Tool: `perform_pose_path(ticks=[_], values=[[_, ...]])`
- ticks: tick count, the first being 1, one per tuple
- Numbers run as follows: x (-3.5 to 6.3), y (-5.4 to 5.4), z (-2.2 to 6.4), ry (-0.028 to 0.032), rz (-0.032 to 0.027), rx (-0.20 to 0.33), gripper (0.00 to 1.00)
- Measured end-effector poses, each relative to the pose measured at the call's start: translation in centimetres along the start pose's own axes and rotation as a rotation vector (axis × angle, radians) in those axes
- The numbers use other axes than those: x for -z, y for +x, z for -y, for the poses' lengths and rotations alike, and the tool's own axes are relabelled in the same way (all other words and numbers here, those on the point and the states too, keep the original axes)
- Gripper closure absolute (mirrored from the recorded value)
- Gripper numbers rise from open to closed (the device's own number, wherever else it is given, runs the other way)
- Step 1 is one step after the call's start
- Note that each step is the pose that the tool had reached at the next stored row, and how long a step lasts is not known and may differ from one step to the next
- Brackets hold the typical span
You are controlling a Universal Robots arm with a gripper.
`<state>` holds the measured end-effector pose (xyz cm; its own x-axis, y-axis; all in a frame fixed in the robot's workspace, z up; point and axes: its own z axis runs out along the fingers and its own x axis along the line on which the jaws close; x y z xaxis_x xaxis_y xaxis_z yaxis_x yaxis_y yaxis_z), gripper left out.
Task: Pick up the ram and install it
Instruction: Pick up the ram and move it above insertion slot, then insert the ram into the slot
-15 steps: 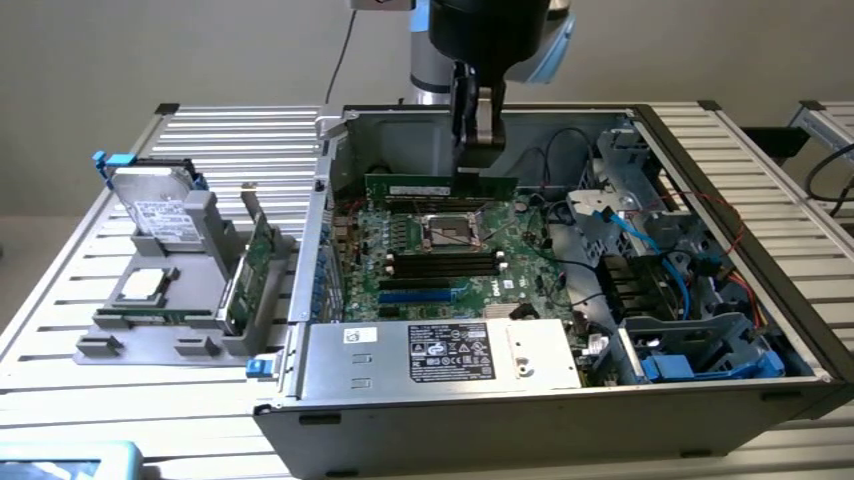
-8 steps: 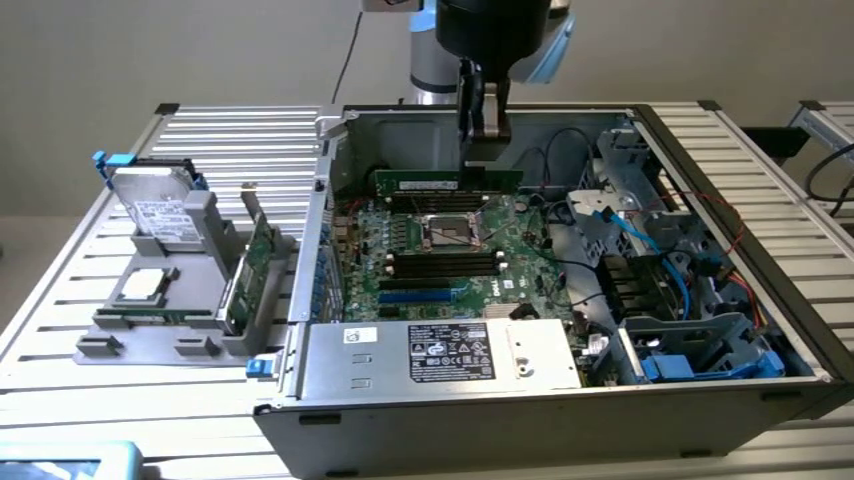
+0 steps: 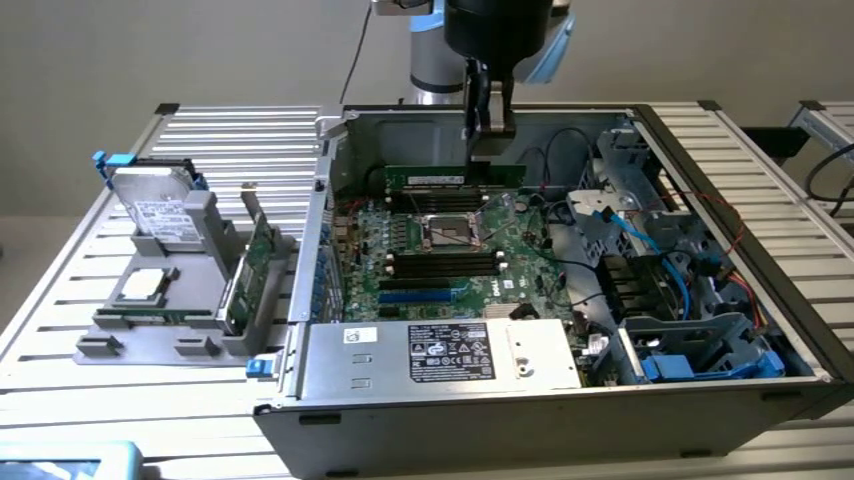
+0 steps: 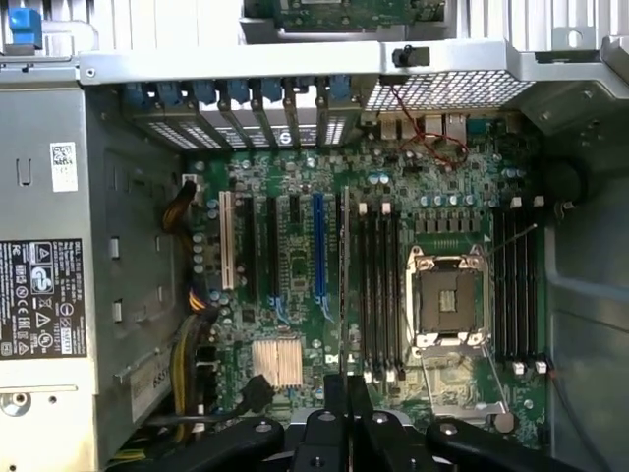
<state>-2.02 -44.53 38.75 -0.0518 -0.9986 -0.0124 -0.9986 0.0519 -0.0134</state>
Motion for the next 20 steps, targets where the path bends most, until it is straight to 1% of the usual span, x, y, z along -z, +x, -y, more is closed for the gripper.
perform_pose_path(ticks=[3, 16, 20], values=[[-0.4, -0.2, 0.0, 0.0, 0.0, 0.002, 0.88], [-2.78, -1.7, 0.0, -0.0001, 0.0002, 0.008, 0.88], [-3.47, -2.3, -0.03, -0.0002, -0.001, 0.009, 0.88]])
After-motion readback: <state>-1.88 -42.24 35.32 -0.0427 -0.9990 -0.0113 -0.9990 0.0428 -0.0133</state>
